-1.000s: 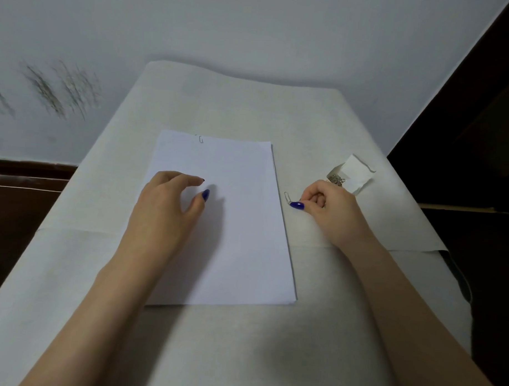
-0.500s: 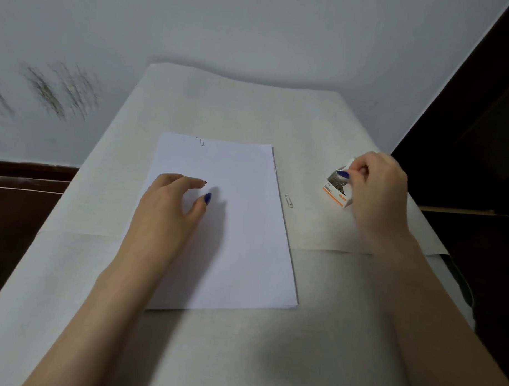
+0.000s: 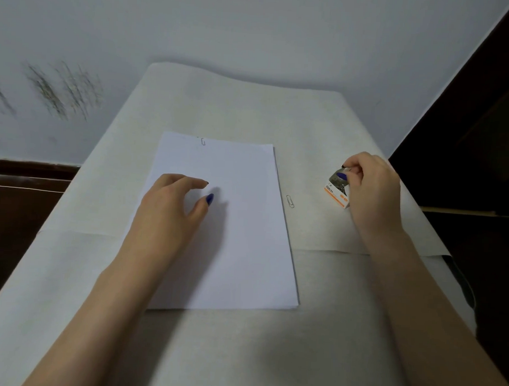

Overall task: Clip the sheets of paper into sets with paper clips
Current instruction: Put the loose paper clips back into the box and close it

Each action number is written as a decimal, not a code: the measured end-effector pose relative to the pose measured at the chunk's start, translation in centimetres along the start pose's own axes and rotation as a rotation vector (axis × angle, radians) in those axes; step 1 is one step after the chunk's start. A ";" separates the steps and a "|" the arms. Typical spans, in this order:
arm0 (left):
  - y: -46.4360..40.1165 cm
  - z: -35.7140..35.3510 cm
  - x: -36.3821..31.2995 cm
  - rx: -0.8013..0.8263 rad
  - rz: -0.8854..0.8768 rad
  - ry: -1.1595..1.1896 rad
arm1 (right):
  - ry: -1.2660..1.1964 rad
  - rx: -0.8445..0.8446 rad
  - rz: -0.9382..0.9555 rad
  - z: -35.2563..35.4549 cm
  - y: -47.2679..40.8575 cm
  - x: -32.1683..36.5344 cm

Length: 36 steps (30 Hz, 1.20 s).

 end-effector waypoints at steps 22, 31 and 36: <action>0.0 0.2 -0.1 -0.018 -0.010 -0.018 | -0.095 0.232 -0.195 -3.0 4.8 4.0; 0.1 0.3 0.0 -0.013 -0.011 -0.018 | -0.020 0.285 -0.253 -3.5 5.2 4.1; 0.0 0.5 -0.1 -0.025 -0.007 -0.022 | -0.007 0.118 -0.149 -1.8 4.2 3.9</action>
Point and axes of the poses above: each hand's wrist, its own y-axis away from the middle knuckle, its own z-axis out of the back of the hand, x = y × z, the point moved 2 cm from there along -y, towards the middle knuckle, and after that the axes turned 8 degrees about -x, right-handed, at the moved point
